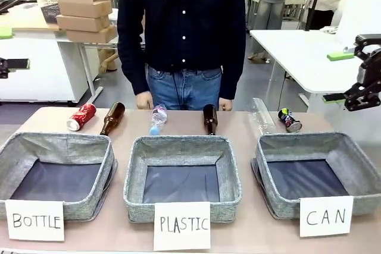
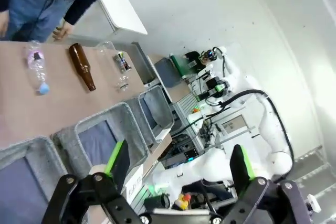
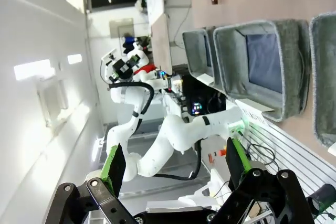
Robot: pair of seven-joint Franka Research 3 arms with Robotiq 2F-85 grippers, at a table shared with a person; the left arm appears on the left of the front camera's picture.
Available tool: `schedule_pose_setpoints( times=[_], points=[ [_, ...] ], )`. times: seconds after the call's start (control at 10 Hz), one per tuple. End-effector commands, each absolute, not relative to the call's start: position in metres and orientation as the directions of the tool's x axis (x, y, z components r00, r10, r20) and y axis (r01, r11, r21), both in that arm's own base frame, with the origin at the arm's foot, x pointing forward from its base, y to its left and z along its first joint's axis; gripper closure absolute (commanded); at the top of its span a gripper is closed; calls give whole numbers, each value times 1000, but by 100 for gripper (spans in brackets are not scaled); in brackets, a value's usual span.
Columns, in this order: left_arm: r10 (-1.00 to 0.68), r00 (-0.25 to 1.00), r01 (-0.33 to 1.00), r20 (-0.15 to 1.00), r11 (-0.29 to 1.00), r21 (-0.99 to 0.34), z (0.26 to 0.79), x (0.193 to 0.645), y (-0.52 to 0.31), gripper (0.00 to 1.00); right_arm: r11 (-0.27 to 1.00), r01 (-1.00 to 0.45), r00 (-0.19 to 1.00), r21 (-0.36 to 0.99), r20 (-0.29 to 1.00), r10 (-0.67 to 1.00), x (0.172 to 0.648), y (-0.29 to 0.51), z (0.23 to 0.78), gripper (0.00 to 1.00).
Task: Sort the can waste into the basket.
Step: Pick up the can waste from the table and place it in the right Fabric basket.
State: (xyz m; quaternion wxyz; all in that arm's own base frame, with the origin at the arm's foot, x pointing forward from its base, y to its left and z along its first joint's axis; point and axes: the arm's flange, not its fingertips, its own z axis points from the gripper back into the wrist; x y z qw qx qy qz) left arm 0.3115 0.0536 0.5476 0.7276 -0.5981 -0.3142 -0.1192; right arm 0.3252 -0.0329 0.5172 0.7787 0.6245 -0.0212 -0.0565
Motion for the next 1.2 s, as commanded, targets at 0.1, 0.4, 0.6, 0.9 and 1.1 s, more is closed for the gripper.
schedule_pose_setpoints(
  times=[0.1,0.4,0.6,0.9,1.1],
  points=[
    [203,751,576,628,261,-774,552,311,53,0,190,25,994,982,-5,-106,329,-35,519,0],
    [203,751,576,628,261,-774,552,311,53,0,190,25,994,982,-5,-106,329,-35,519,0],
    [203,751,576,628,261,-774,552,311,53,0,349,91,980,933,-22,-195,338,-21,526,0],
    [203,751,576,628,261,-774,552,311,53,0,724,93,958,684,135,-252,401,28,552,0],
    [203,751,576,628,261,-774,552,311,53,0,927,215,932,308,220,-289,455,39,548,0]
  ],
)
